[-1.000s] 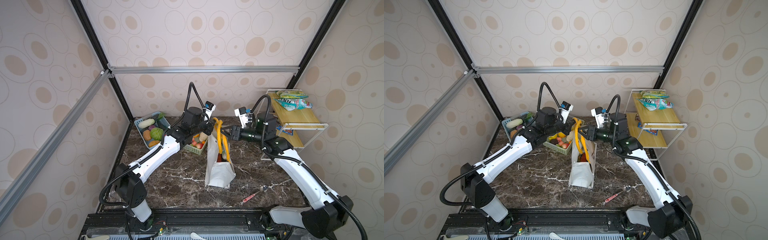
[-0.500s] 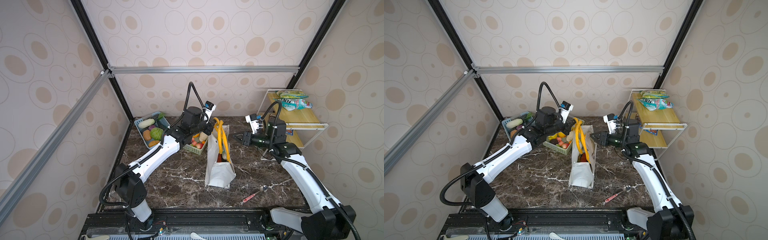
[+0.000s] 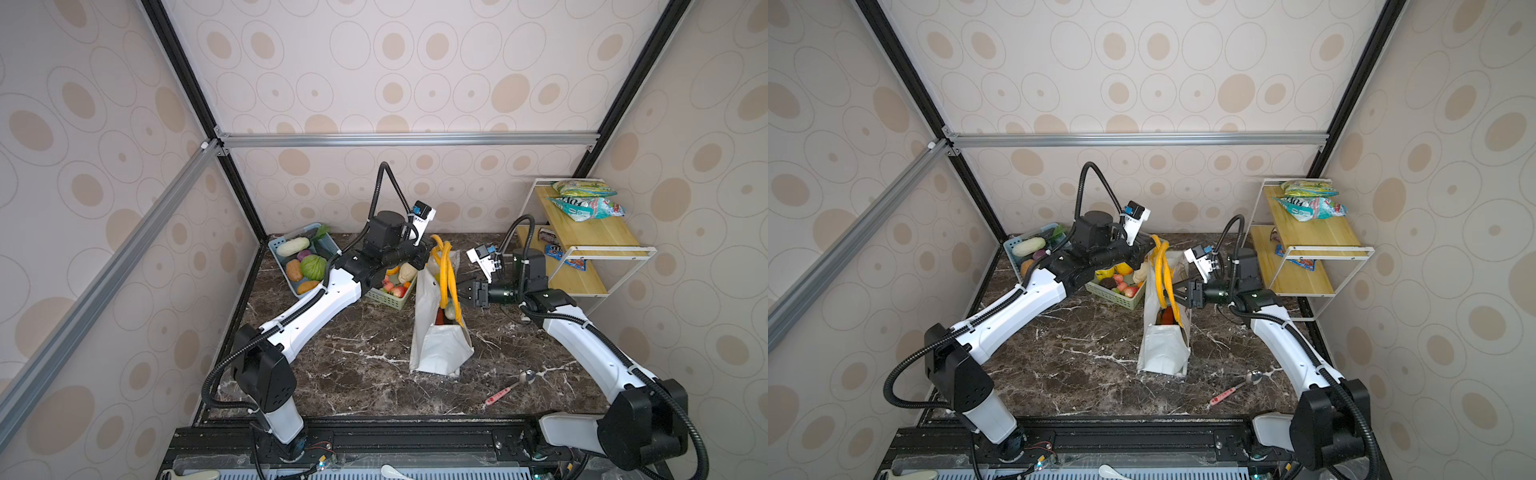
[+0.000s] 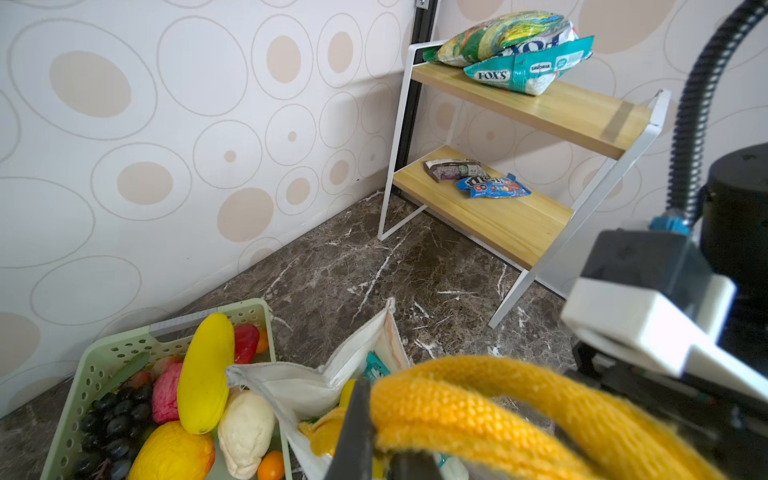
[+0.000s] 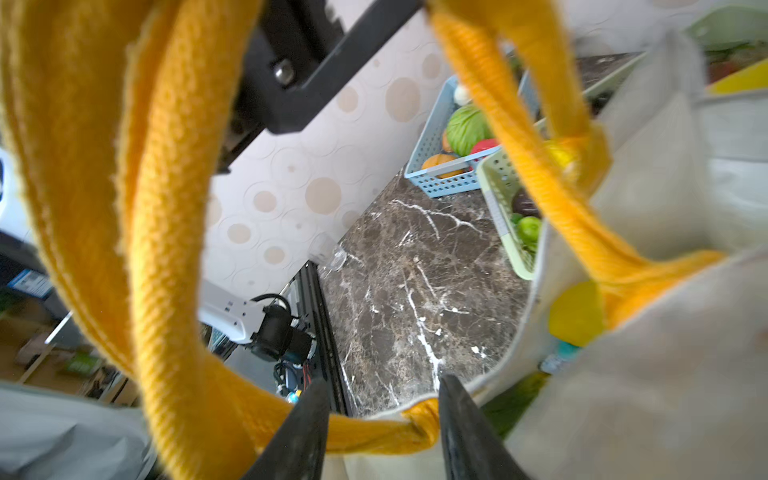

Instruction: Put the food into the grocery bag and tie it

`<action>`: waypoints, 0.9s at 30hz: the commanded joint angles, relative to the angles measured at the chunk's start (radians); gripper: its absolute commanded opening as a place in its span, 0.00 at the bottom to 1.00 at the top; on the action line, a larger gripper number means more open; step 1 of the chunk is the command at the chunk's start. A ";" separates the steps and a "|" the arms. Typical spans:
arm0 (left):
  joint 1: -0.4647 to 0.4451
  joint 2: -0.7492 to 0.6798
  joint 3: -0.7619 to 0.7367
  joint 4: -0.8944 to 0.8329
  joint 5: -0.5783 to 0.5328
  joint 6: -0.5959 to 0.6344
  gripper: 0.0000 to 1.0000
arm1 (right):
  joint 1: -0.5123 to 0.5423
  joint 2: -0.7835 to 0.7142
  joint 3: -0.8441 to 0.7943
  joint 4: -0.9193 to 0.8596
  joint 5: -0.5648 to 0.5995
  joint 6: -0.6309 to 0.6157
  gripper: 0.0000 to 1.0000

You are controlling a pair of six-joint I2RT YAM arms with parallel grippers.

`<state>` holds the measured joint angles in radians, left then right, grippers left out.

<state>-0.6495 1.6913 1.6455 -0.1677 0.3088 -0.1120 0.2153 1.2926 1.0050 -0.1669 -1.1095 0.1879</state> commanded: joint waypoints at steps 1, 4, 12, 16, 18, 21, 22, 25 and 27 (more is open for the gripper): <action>0.007 0.009 0.065 0.014 0.030 -0.003 0.00 | 0.009 -0.002 -0.012 0.051 -0.117 -0.081 0.48; 0.008 0.015 0.068 0.011 0.029 -0.008 0.00 | 0.009 -0.007 -0.004 0.016 -0.145 -0.137 0.51; 0.008 0.007 0.068 0.005 0.021 -0.028 0.00 | 0.009 0.006 0.029 -0.092 -0.221 -0.278 0.56; 0.008 -0.008 0.047 0.006 0.023 -0.037 0.00 | 0.015 0.036 0.020 -0.069 -0.206 -0.281 0.56; 0.007 -0.014 0.037 0.010 0.028 -0.042 0.00 | 0.024 0.047 0.019 -0.055 -0.187 -0.283 0.57; 0.007 -0.015 0.030 0.015 0.037 -0.054 0.00 | 0.049 0.060 0.020 -0.018 -0.166 -0.279 0.57; 0.008 -0.013 0.028 0.015 0.038 -0.056 0.00 | 0.058 0.064 0.020 -0.012 -0.162 -0.284 0.57; 0.007 -0.005 0.033 0.010 0.041 -0.060 0.00 | 0.089 0.069 0.013 0.005 -0.162 -0.330 0.59; 0.008 0.005 0.048 -0.002 0.042 -0.062 0.00 | 0.089 0.074 -0.004 0.036 -0.165 -0.356 0.59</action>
<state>-0.6495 1.7012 1.6611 -0.1753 0.3428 -0.1616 0.2852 1.3594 1.0107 -0.1749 -1.2480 -0.0914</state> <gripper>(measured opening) 0.074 0.590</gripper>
